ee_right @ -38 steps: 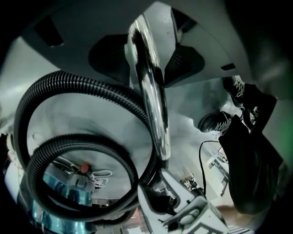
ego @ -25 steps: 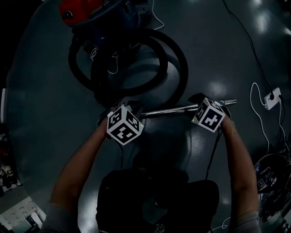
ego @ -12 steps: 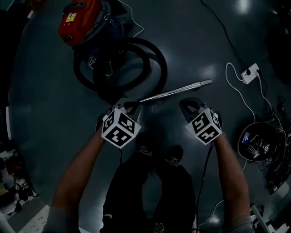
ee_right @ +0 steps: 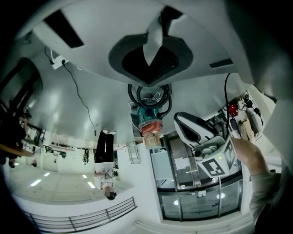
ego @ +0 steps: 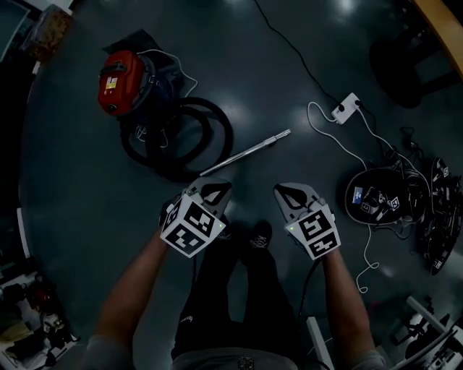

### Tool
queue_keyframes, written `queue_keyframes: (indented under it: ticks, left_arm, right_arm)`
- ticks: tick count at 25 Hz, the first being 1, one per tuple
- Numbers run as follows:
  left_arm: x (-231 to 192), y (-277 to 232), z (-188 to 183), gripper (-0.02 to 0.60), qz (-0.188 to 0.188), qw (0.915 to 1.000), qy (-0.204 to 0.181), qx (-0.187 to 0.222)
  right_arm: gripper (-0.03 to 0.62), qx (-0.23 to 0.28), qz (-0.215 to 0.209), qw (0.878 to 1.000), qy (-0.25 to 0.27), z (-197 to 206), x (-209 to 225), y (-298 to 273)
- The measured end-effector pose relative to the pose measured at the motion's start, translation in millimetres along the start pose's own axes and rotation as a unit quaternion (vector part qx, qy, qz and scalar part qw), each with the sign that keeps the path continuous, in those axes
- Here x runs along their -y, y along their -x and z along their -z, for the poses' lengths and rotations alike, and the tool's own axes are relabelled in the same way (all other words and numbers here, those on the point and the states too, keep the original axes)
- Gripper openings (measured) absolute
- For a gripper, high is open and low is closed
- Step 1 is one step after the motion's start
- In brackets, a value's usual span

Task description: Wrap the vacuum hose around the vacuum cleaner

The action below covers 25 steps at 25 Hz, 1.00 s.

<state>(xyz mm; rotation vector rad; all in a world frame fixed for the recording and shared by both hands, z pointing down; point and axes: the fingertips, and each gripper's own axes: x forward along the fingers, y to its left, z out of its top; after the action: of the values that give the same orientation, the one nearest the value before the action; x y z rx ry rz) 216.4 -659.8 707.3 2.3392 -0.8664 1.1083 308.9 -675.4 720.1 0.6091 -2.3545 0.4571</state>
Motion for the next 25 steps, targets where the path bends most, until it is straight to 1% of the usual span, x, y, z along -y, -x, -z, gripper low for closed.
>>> queue_keyframes:
  ticks: [5, 9, 12, 15, 17, 19, 22, 25]
  left_arm:
    - [69, 47, -65, 0.006, 0.05, 0.9981, -0.02, 0.031]
    - [106, 78, -99, 0.006, 0.063, 0.9959, -0.036, 0.054]
    - [125, 109, -123, 0.006, 0.071, 0.9932, -0.045, 0.081]
    - [139, 145, -142, 0.006, 0.073, 0.9904, -0.049, 0.107]
    - [149, 169, -152, 0.006, 0.073, 0.9883, -0.054, 0.123]
    - [160, 194, -158, 0.006, 0.072, 0.9862, -0.067, 0.133]
    - [176, 232, -162, 0.006, 0.07, 0.9824, -0.081, 0.153]
    - [191, 274, -171, 0.006, 0.074, 0.9766, -0.065, 0.191]
  right_arm:
    - [0.005, 0.011, 0.041, 0.999, -0.014, -15, -22, 89]
    - [0.005, 0.03, 0.064, 0.996, -0.052, -26, -43, 145]
    - [0.005, 0.059, 0.081, 0.992, -0.08, -42, -64, 182]
    - [0.005, 0.097, 0.104, 0.984, -0.108, -61, -83, 216]
    - [0.005, 0.128, 0.123, 0.976, -0.123, -77, -96, 239]
    - [0.005, 0.16, 0.139, 0.968, -0.133, -97, -113, 261]
    - [0.005, 0.195, 0.156, 0.96, -0.13, -125, -145, 290]
    - [0.005, 0.224, 0.173, 0.952, -0.12, -149, -176, 316]
